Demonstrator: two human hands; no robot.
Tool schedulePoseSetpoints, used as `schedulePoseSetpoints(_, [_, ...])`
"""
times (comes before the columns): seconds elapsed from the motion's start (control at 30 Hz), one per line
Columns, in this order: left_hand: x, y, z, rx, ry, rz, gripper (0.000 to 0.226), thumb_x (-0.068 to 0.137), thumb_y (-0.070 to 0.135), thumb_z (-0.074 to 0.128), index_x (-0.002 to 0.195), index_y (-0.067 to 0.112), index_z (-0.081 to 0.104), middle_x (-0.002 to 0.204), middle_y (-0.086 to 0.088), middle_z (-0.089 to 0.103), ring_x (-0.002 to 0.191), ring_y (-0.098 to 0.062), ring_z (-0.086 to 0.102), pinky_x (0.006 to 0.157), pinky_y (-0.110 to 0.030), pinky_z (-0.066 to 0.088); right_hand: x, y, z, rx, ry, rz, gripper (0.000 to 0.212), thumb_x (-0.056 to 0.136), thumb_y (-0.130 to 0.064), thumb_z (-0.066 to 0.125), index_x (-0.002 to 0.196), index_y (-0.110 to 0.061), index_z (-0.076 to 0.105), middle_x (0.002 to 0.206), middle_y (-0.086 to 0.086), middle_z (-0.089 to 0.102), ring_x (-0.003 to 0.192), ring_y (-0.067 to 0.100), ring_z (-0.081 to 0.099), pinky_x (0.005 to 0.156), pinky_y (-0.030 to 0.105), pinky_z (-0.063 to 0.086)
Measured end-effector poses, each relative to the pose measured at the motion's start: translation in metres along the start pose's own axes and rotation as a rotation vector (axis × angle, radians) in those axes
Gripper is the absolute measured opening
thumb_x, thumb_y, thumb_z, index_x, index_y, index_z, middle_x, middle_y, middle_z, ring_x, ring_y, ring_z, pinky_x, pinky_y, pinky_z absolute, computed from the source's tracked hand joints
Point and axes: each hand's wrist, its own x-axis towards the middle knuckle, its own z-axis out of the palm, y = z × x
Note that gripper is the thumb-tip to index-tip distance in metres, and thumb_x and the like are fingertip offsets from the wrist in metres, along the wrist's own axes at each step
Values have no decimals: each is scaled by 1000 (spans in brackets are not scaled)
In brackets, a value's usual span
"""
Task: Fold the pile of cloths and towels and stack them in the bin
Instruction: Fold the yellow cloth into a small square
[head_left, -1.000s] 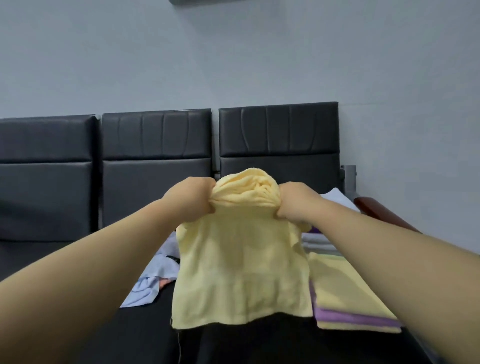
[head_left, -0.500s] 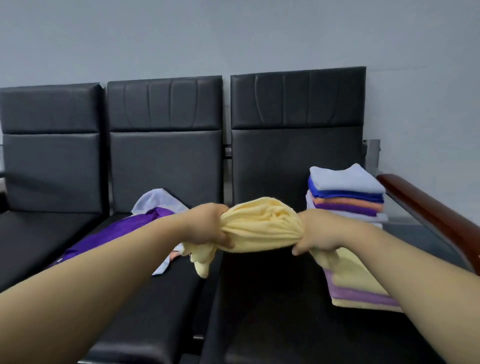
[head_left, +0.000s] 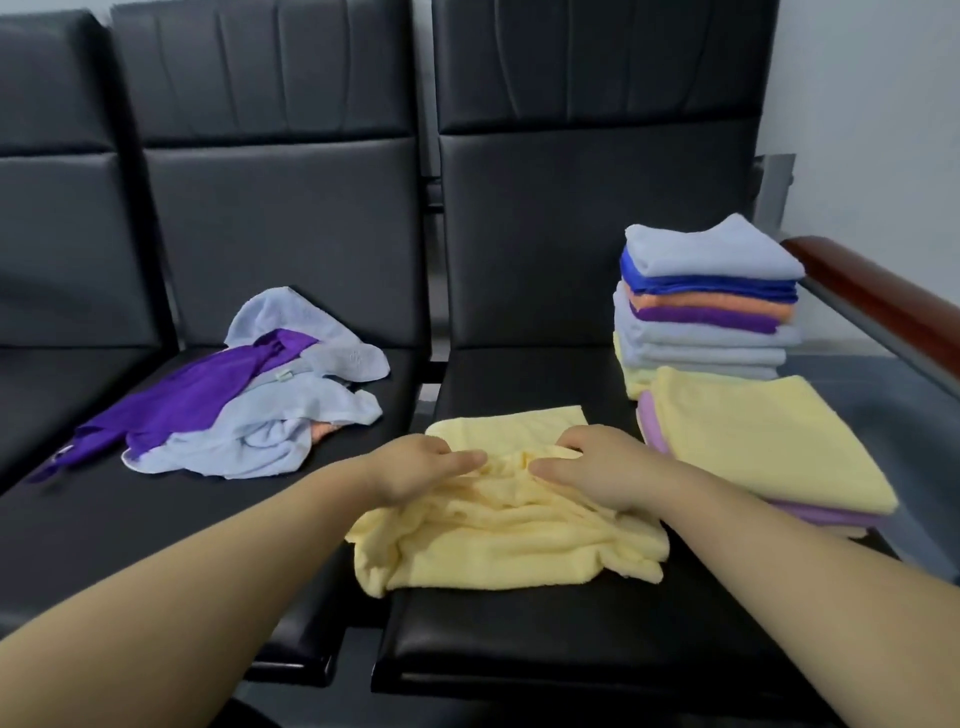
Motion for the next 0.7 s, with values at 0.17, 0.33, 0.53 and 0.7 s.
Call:
schedulePoseSetpoints(0.17, [-5,9,2,112,-113,-40,38,95,56,59,84,21,70,89,14,63,87,-18,63,79,-28,45,1,-2,5,-84,-163,49,40,97,-62,58,102,-23,65,100,-7,60,93,14,60,70,28,43])
schedulePoseSetpoints(0.33, [-19,-1,-8,276,-349,-91,44,74,67,66,65,24,61,71,3,55,70,-22,52,75,-39,50,-16,0,3,-82,-330,34,42,90,-64,67,79,-23,61,85,-7,59,77,14,56,69,29,43])
schedulePoseSetpoints(0.53, [-19,-8,-16,319,-153,-64,29,92,39,57,76,15,60,73,4,56,70,-15,51,71,-32,44,-22,6,-10,86,-275,134,30,86,-54,75,85,-25,72,93,-9,68,87,11,64,76,29,53])
schedulePoseSetpoints(0.7, [-12,-12,-24,470,-77,-144,22,94,23,55,72,21,54,71,4,53,67,-15,48,60,-25,40,-12,6,-9,307,-13,217,3,83,-16,62,84,-16,59,83,7,47,73,25,40,59,36,33])
